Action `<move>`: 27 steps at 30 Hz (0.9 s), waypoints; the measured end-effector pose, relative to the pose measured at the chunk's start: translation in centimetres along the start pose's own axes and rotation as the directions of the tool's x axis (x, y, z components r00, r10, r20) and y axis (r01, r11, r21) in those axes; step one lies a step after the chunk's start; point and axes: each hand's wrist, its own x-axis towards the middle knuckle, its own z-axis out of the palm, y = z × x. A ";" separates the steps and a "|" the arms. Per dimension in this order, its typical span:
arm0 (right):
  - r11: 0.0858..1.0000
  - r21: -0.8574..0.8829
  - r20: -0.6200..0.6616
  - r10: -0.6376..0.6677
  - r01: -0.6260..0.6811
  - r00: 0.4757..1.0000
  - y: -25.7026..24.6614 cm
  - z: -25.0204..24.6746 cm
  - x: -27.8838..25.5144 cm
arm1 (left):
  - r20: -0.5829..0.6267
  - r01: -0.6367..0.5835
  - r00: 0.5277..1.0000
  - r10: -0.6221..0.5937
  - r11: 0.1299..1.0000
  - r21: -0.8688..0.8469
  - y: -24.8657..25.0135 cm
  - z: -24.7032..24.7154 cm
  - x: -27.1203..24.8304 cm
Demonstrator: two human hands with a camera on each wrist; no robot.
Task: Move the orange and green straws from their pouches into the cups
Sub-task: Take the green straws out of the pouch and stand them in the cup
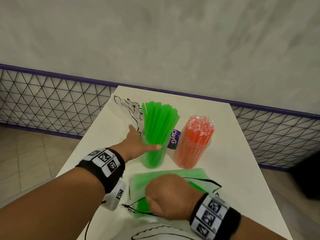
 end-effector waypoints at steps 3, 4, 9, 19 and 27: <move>0.987 -0.162 0.190 0.054 -0.023 0.980 1.6 4.5 -2.9 | 0.168 0.126 0.974 -0.154 0.978 0.166 -2.2 -0.9 -1.0; 0.981 -0.188 0.194 0.079 -0.042 0.978 2.3 5.6 -3.4 | 0.245 0.130 0.953 -0.176 0.972 0.194 -2.9 -1.0 -1.7; 0.961 -0.219 0.228 0.220 -0.170 0.949 3.9 6.5 -2.6 | 0.469 -0.080 0.862 -0.192 0.862 0.501 -4.5 0.6 -3.9; 0.924 -0.325 0.358 0.318 -0.203 0.878 2.2 5.8 1.3 | 0.514 -0.374 0.856 -0.047 0.630 0.681 -5.0 3.7 -4.3; 0.912 -0.280 0.332 0.385 -0.300 0.861 2.9 4.8 1.7 | 0.498 -0.351 0.866 -0.038 0.663 0.661 -5.1 3.1 -4.2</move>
